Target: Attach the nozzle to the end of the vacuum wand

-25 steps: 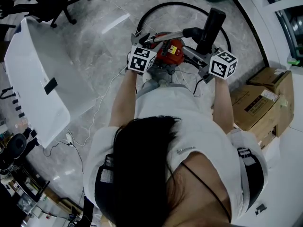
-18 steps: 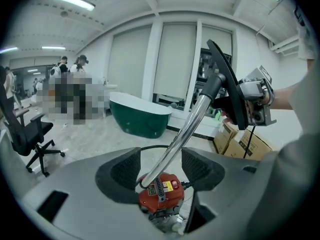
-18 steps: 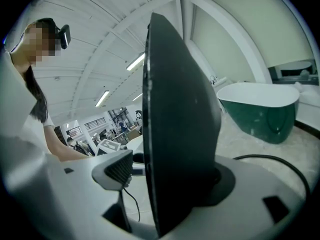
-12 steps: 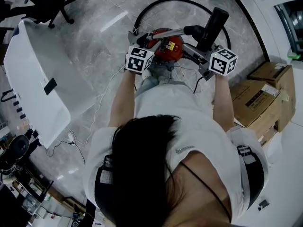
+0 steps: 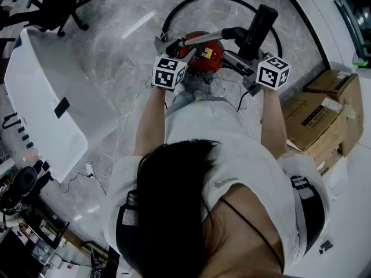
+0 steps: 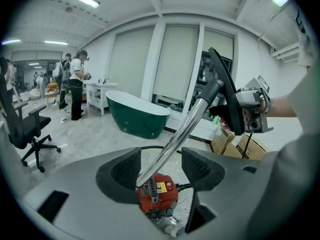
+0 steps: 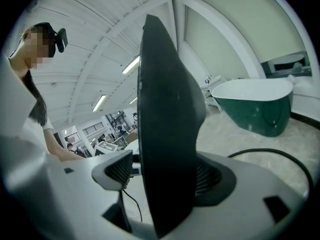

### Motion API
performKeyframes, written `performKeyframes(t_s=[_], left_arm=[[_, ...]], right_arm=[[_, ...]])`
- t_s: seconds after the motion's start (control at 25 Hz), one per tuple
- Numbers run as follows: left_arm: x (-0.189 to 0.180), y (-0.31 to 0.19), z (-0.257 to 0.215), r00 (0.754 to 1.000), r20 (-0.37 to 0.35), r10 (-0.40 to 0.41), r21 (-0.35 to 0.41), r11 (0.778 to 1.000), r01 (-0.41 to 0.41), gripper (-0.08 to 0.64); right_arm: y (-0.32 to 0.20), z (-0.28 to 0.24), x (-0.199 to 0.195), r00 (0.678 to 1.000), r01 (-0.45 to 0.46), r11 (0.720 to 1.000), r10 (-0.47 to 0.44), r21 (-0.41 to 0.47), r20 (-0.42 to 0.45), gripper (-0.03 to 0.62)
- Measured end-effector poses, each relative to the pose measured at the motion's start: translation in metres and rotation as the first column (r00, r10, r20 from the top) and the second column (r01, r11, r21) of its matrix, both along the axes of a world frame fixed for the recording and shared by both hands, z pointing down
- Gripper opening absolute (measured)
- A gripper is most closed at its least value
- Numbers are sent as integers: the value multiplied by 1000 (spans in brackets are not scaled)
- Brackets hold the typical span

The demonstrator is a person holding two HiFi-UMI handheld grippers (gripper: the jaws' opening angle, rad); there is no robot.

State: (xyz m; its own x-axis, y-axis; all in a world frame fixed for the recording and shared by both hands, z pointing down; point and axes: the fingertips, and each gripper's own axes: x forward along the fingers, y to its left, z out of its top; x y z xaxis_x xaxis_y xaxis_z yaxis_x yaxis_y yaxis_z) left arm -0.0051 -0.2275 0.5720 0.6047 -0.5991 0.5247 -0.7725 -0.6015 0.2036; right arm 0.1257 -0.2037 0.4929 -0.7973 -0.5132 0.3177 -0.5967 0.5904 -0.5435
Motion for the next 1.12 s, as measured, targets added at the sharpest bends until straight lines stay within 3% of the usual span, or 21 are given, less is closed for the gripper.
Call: performKeyframes(t_s=[0.28,0.68,1.12], left_arm=[[11,5,-10,997,-66,41,-3,999,-41,253],[16,11,-31,993,-112,39,15,999,-37,255],[-20,21,-70,988,-139,-67,108,991,82,253]], right_arm=[[-4,-4,9,998,-62,998,62,34,-1,351],[5,-23,23,991,-129,987,126,97,37,351],[22,-50,56,977,-213,959,207,185,50,353]])
